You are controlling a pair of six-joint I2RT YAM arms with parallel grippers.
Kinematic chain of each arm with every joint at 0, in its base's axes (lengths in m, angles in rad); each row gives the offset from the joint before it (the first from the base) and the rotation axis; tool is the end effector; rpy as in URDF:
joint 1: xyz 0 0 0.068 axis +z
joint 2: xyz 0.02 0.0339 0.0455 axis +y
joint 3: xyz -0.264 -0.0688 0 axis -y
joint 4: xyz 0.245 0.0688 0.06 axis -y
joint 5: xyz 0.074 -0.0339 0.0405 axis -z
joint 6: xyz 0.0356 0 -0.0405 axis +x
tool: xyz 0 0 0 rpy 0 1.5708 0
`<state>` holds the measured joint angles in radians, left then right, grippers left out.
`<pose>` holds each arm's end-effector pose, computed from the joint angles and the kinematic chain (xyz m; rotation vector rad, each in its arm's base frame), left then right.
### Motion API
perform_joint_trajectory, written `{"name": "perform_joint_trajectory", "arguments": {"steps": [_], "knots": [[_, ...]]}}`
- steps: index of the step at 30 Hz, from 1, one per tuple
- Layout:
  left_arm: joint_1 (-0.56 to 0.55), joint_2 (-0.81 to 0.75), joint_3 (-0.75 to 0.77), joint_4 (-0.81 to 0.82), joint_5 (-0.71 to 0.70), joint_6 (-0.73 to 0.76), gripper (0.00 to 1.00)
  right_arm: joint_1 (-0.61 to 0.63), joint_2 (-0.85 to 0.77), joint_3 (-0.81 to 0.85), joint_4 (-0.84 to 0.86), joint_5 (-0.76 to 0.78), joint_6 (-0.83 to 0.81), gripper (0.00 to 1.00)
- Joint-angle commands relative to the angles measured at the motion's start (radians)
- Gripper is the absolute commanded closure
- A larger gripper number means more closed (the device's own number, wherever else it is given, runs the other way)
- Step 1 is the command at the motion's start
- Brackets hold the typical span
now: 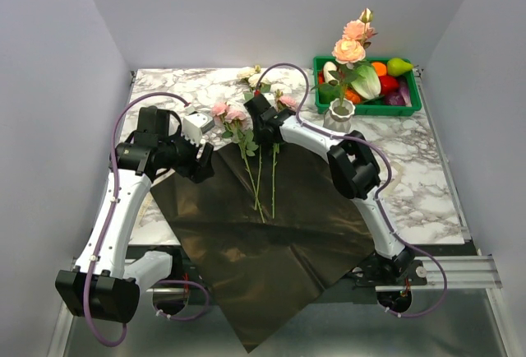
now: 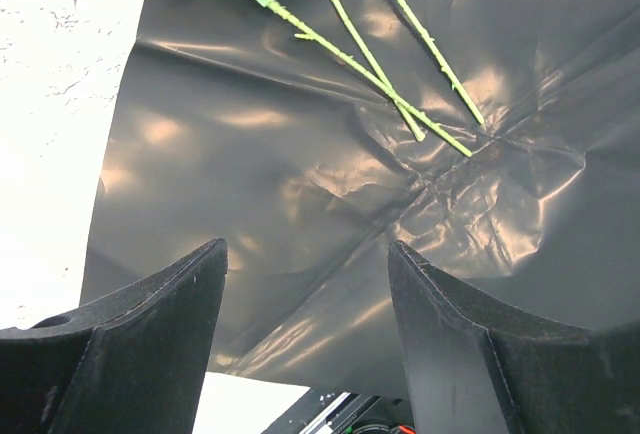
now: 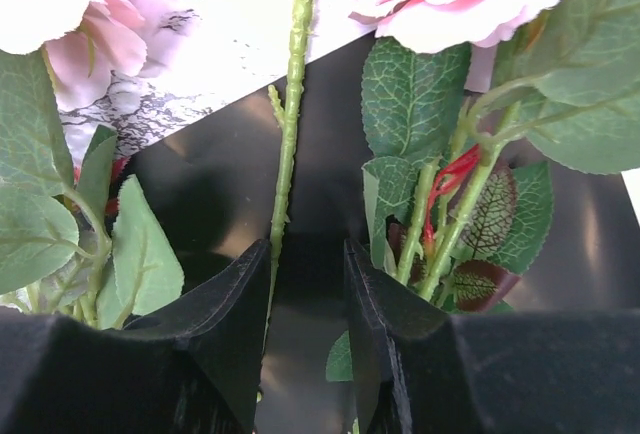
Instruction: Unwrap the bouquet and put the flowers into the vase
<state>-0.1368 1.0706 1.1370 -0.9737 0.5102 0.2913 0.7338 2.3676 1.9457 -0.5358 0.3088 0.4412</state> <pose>0.1943 -0.0443 0.3385 0.7174 2.2897 -0.5578 0.3927 0.3395 0.1642 -0.2392 2.4559 0.1131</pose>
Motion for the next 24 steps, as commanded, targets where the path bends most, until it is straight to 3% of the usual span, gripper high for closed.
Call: {"name": "perform_joint_trajectory", "arguments": {"steps": [1,9,19,24], "knots": [[0.008,0.002,0.014,0.01,0.011,0.0,0.26,0.006,0.033,0.039,-0.015,-0.027,-0.006,0.57],[0.008,-0.006,0.0,0.015,0.014,0.0,0.26,0.01,0.015,0.038,0.014,-0.054,-0.002,0.58],[0.008,-0.003,0.004,0.017,0.014,-0.003,0.26,0.01,0.093,0.162,-0.095,-0.071,0.016,0.58],[0.008,0.0,0.02,0.007,0.017,-0.004,0.26,0.01,0.137,0.246,-0.176,-0.045,0.017,0.63]]}}
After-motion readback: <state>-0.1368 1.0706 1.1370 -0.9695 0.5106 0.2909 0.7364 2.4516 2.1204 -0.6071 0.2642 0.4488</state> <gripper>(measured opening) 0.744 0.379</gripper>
